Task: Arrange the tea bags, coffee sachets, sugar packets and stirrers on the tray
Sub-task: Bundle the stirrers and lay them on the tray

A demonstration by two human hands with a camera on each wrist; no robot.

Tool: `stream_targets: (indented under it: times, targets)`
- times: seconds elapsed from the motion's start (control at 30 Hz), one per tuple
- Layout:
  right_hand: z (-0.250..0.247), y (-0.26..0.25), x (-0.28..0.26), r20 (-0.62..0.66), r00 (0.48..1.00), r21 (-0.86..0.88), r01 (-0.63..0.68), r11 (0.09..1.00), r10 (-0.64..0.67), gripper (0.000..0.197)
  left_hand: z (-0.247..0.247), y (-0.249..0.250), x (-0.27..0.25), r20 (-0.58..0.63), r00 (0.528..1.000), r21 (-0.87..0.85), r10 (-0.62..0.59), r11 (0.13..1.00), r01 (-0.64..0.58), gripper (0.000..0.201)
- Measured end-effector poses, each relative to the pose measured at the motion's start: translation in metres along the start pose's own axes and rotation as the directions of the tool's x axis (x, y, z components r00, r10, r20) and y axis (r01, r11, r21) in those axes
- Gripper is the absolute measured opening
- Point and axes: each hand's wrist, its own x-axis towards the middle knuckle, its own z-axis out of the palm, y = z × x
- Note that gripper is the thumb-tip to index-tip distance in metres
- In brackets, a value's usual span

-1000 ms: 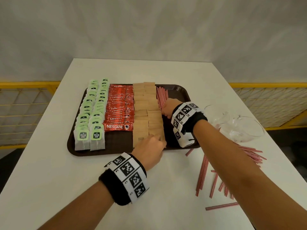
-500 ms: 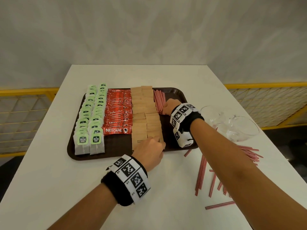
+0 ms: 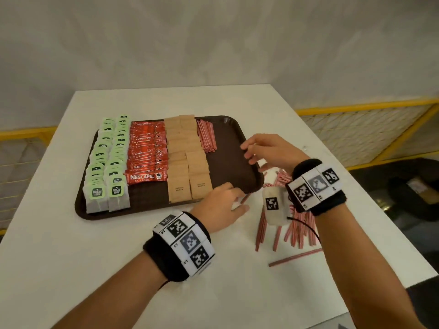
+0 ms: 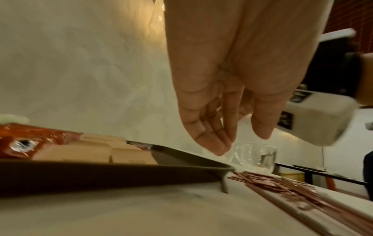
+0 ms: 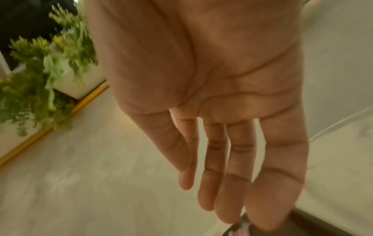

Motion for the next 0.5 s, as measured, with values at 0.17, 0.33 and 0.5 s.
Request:
stream_targets:
  times: [0.17, 0.33, 0.5]
  targets:
    - [-0.037, 0.076, -0.070, -0.152, 0.977, -0.126, -0.170, 0.977, 0.151, 0.015, 0.029, 0.027, 0.007, 0.270, 0.957, 0.018, -0.102, 0.995, 0.101, 0.078]
    - [-0.045, 0.126, -0.095, -0.139, 0.954, -0.365, -0.299, 0.882, 0.266, 0.037, 0.052, 0.046, 0.017, 0.283, 0.929, 0.163, -0.240, 0.966, 0.200, 0.098]
    - [-0.029, 0.133, -0.091, -0.044, 0.987, -0.415, -0.159, 0.896, 0.155, 0.027, 0.070, 0.059, 0.023, 0.249, 0.938, 0.167, -0.240, 0.965, 0.203, 0.092]
